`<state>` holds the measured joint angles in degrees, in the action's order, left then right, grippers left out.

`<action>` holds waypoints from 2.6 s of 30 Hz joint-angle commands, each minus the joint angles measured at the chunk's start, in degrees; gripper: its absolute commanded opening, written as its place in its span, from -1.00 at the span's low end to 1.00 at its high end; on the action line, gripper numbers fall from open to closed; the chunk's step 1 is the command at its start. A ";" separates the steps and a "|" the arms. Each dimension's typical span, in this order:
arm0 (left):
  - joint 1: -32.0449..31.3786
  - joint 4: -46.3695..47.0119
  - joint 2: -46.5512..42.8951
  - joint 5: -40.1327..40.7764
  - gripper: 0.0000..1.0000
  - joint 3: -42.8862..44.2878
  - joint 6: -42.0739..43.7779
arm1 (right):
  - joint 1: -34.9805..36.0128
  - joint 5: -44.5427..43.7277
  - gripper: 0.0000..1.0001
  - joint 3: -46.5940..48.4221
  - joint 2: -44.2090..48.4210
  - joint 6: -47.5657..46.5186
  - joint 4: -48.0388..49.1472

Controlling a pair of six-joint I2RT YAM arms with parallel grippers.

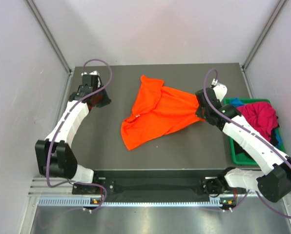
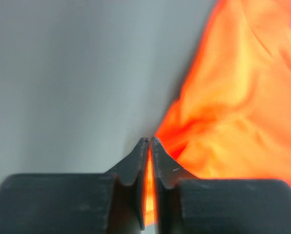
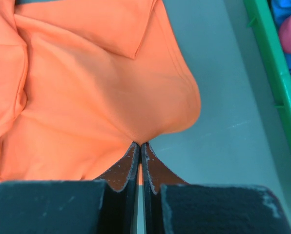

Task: Fold and stack the t-shirts
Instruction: Flatten the tshirt out

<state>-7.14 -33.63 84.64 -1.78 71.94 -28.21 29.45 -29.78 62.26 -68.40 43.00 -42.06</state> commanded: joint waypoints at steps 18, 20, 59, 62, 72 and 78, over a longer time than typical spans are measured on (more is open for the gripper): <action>-13.08 7.59 -1.59 -3.22 0.07 -21.14 0.70 | -0.45 4.99 -1.00 -5.66 2.49 -0.90 5.50; -13.08 8.40 -0.01 -3.14 0.01 -21.67 0.52 | -0.54 5.17 -1.00 -5.57 1.87 -0.99 6.03; -2.97 2.37 24.32 -2.53 -1.00 19.24 -0.80 | -6.25 4.11 -1.00 0.93 -13.93 -6.79 10.87; -2.97 -0.82 30.40 -1.22 -0.85 23.50 0.69 | -6.42 4.20 -1.00 1.64 -16.84 -7.41 10.16; -2.97 -7.24 16.30 7.67 0.08 16.85 2.54 | -7.04 7.80 -1.00 0.06 -16.77 -7.67 10.86; -2.97 -3.74 3.54 -3.38 0.04 1.12 0.26 | -6.95 9.39 -1.00 -2.32 -13.87 -6.88 10.95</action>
<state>-10.15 -38.61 93.67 0.91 78.94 -26.87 22.70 -21.56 60.38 -85.36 35.97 -32.51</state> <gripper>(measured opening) 0.522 0.009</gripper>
